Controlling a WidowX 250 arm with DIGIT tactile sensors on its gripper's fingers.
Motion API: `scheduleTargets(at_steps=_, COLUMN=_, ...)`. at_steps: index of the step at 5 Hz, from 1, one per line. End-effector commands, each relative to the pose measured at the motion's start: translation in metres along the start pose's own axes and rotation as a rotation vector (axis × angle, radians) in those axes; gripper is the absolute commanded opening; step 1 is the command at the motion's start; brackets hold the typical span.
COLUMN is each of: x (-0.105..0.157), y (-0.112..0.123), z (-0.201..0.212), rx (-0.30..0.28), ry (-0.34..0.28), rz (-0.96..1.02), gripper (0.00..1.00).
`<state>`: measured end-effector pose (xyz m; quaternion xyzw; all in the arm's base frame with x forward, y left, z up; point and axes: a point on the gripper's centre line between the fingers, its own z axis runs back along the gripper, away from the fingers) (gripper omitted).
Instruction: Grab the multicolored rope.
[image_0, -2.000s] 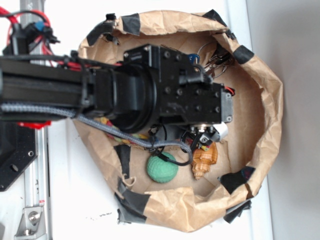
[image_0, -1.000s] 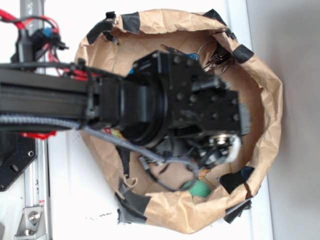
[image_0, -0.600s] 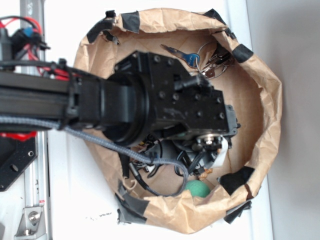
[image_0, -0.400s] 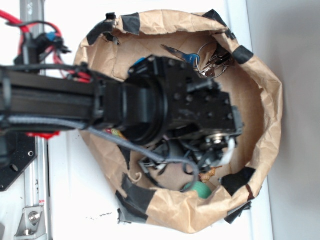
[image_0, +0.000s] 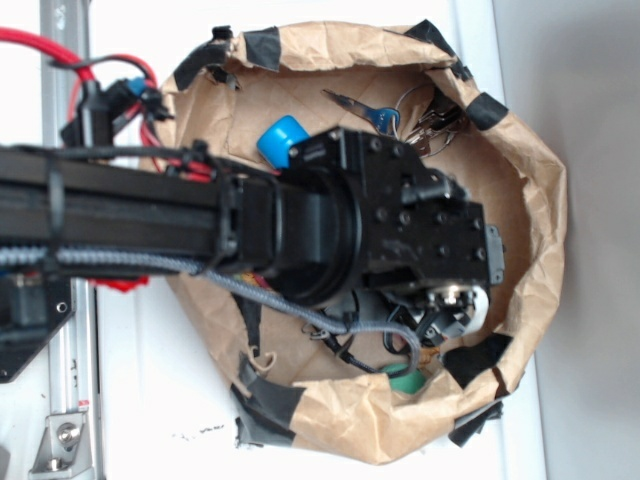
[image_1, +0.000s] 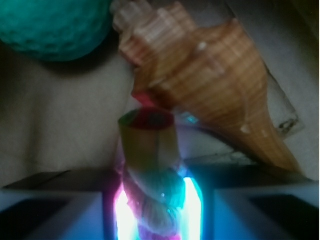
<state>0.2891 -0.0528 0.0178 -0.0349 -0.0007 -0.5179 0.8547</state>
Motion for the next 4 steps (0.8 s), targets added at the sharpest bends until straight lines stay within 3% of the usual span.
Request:
scheduleTargets(at_steps=1, x=-0.026, y=0.024, z=0.087, rx=0.14, ry=-0.009, rz=0.342, gripper=0.0)
scheduleTargets(at_steps=2, x=-0.035, y=0.018, z=0.135, rx=0.094, ry=-0.048, rz=0.374, gripper=0.0)
scheduleTargets(at_steps=3, x=-0.029, y=-0.001, z=0.164, rx=0.166, ry=-0.03, rz=0.44, gripper=0.0)
scheduleTargets(at_steps=4, x=-0.028, y=-0.01, z=0.169, rx=0.184, ry=-0.005, rz=0.532, gripper=0.0)
